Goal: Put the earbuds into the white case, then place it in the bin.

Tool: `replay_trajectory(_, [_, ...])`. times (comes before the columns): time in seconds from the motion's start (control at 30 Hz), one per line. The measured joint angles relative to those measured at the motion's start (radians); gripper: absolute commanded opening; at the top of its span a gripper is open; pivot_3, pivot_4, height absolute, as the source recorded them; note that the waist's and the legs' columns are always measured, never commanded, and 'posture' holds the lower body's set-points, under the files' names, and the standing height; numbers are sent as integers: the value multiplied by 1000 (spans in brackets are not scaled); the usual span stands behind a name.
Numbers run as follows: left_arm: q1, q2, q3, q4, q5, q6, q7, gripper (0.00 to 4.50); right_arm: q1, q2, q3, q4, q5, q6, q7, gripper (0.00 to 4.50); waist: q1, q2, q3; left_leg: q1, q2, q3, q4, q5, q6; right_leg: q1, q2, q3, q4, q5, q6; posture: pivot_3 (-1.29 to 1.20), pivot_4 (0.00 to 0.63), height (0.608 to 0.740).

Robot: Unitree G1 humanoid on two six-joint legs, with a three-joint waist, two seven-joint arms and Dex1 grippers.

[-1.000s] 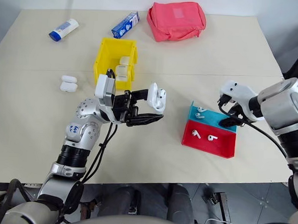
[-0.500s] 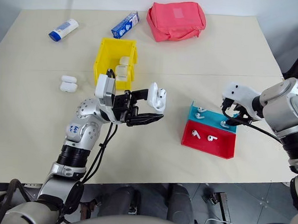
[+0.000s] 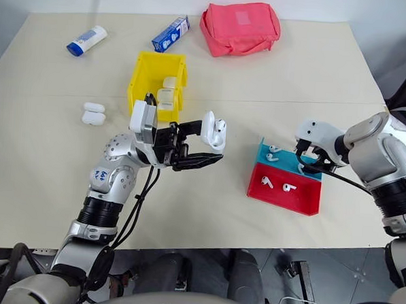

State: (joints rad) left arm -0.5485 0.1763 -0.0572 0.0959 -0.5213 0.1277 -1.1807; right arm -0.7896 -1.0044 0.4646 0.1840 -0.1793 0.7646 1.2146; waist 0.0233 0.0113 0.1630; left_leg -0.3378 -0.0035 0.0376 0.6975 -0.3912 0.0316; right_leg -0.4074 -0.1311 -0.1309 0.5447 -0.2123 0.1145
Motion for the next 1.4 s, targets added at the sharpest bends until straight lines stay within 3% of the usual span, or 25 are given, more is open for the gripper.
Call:
replay_trajectory(0.73, [3, -8, 0, -1, 0, 0, 11, 2762, -12, -12, -13, -22, 0, -38, 40, 3192, -1, 0, 0, 0, 0, 0, 0, 0, 0, 0, 0, 0, 0, 0, 0, 0, 150, 740])
replay_trajectory(1.13, [10, -11, -1, -6, 0, -6, 21, 2762, -19, -50, -110, -170, 51, 134, 78, 3192, 0, 0, 0, 0, 0, 0, 0, 0, 0, 0, 0, 0, 0, 0, 0, 0, 150, 740])
replay_trajectory(1.27, [11, -7, 1, -7, 0, -9, 21, 2762, 30, -95, -196, -257, 111, 191, 79, 3192, 1, 0, 0, 0, 0, -1, 0, 0, 0, 0, -1, 0, 0, 0, 0, 0, 150, 740])
replay_trajectory(1.4, [11, -5, 1, -6, 0, -9, 20, 2762, 60, -98, -203, -296, 148, 228, 63, 3192, -1, 0, 0, 1, 0, 0, 0, 0, 0, 0, 0, 1, 1, 0, 0, 0, 150, 740])
